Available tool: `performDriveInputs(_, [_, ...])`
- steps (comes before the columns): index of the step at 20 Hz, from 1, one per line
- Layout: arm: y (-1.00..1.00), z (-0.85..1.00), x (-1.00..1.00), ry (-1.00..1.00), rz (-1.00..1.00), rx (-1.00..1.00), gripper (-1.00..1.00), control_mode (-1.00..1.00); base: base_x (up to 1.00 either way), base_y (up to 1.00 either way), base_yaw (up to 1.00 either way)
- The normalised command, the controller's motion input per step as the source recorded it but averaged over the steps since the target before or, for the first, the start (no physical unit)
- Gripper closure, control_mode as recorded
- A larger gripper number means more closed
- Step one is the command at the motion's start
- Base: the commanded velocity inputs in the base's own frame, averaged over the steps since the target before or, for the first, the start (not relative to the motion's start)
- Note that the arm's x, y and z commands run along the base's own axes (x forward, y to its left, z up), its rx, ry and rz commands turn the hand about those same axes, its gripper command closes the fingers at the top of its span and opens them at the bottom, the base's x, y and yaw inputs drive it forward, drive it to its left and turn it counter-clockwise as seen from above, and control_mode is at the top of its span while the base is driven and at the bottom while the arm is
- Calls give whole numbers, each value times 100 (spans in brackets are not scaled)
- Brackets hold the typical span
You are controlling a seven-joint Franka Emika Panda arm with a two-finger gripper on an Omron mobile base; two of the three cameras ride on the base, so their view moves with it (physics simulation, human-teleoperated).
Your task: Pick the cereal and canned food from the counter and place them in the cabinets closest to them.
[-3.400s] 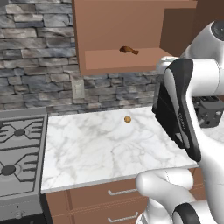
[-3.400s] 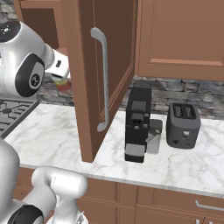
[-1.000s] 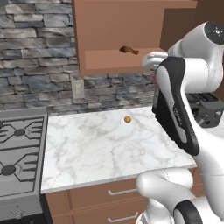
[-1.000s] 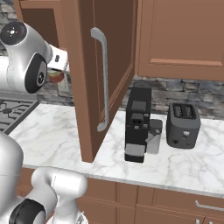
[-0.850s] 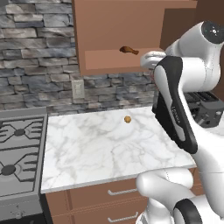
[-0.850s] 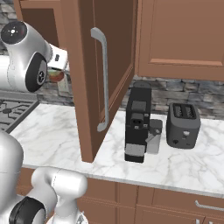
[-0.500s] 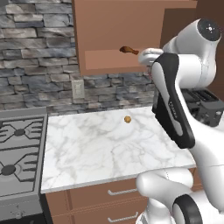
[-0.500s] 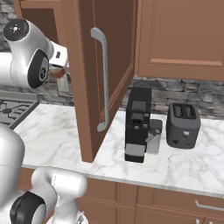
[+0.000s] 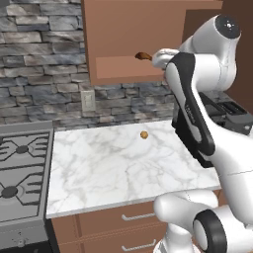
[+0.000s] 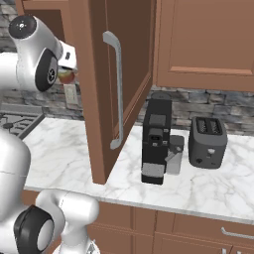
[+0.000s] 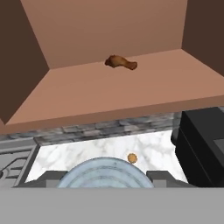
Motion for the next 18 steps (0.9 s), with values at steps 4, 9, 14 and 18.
performDriveInputs(4, [10, 0, 28, -1, 0, 0, 100, -100, 0, 0, 0])
performDriveInputs(9, [9, 0, 33, 0, 0, 0, 100, -100, 0, 0, 0])
performDriveInputs(14, [6, 0, 37, 0, 0, 0, 100, -100, 0, 0, 0])
performDriveInputs(18, [5, 0, 36, 0, 0, 0, 100, -100, 0, 0, 0])
